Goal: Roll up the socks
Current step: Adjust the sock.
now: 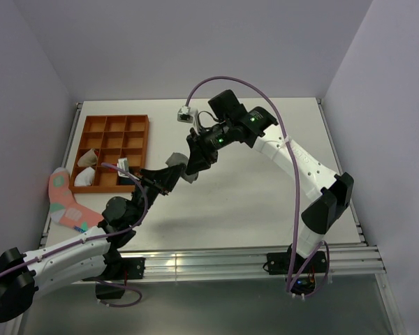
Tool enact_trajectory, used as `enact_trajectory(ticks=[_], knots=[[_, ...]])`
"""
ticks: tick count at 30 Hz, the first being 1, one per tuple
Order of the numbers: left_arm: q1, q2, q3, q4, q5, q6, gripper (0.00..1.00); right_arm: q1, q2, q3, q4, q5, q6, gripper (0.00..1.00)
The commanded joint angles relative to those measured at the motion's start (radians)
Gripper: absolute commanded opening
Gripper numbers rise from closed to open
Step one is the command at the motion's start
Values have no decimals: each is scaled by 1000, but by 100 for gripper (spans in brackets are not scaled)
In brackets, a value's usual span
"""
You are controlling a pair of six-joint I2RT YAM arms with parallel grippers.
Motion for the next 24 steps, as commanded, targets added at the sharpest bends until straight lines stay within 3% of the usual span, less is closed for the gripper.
enact_trajectory(ticks=[1, 6, 10, 14, 17, 24], knots=[[-4, 5, 36, 63, 36, -18, 28, 72, 13, 39, -43, -110, -19, 0], [-4, -1, 57, 29, 42, -11, 1, 77, 19, 38, -51, -75, -26, 0], [-4, -21, 53, -2, 27, -11, 0, 77, 15, 44, -46, -2, -19, 1], [-4, -71, 48, -58, -9, -4, 0, 72, -20, 24, 3, 89, 4, 32], [-4, -96, 44, -83, -29, 7, 0, 72, -30, 9, 18, 153, 12, 48], [-4, -128, 59, -134, -58, 39, 0, 72, -34, 1, 10, 195, -6, 62]])
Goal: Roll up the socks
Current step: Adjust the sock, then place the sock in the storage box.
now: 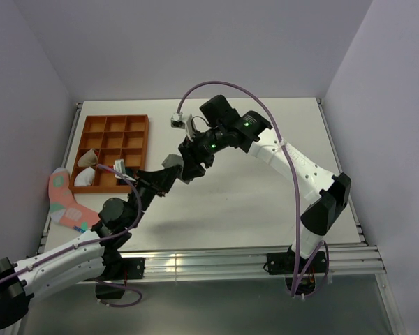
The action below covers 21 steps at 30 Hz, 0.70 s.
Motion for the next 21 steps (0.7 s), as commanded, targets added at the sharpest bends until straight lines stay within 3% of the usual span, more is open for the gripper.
enact_trajectory(ticks=[1, 9, 21], knots=[[-3, -28, 58, 14, -30, 28, 0, 9, -42, -12, 14, 39, -7, 64], [-3, -31, 86, -36, -64, 43, 0, 1, -85, -47, 20, 96, -34, 71], [-3, -102, 132, -281, -205, 71, 0, -44, -220, -147, 1, 72, -103, 80]])
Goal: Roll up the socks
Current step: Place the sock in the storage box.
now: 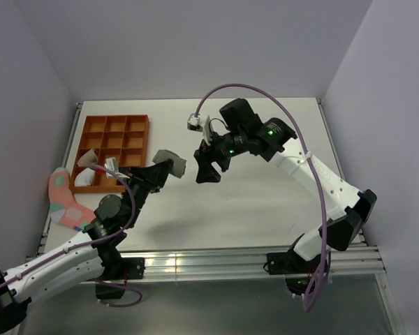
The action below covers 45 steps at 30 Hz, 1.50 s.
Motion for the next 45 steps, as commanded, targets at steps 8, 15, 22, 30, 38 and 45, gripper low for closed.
enact_trajectory(ticks=[8, 15, 22, 30, 38, 45], knots=[[90, 32, 260, -432, -128, 62, 0, -128, -144, -104, -11, 60, -111, 80], [458, 246, 437, -581, 194, 131, 0, -278, -242, -215, 22, 198, -165, 80], [735, 389, 448, -532, 417, 129, 0, -370, -343, -344, 79, 249, -199, 82], [903, 674, 506, -461, 608, 171, 0, -479, -366, -394, 85, 165, -211, 82], [970, 848, 603, -492, 695, 201, 0, -574, -386, -430, 90, 97, -228, 82], [991, 940, 627, -483, 747, 212, 0, -605, -375, -452, 94, 60, -230, 82]])
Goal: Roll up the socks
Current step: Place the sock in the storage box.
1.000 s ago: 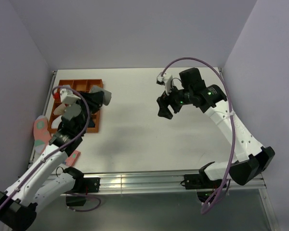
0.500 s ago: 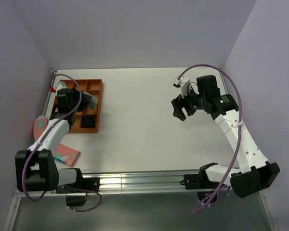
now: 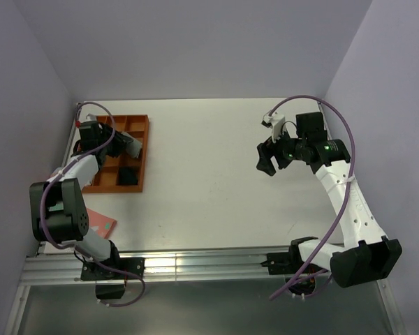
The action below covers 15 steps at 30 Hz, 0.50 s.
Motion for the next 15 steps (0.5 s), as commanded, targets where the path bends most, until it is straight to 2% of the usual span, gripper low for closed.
enact_trajectory(ticks=[1, 15], knots=[[12, 29, 36, 36, 69, 30, 0, -15, -19, -3, 35, -37, -16, 82], [15, 84, -80, 75, 75, 12, 0, -26, 3, -9, 29, -67, -30, 82]])
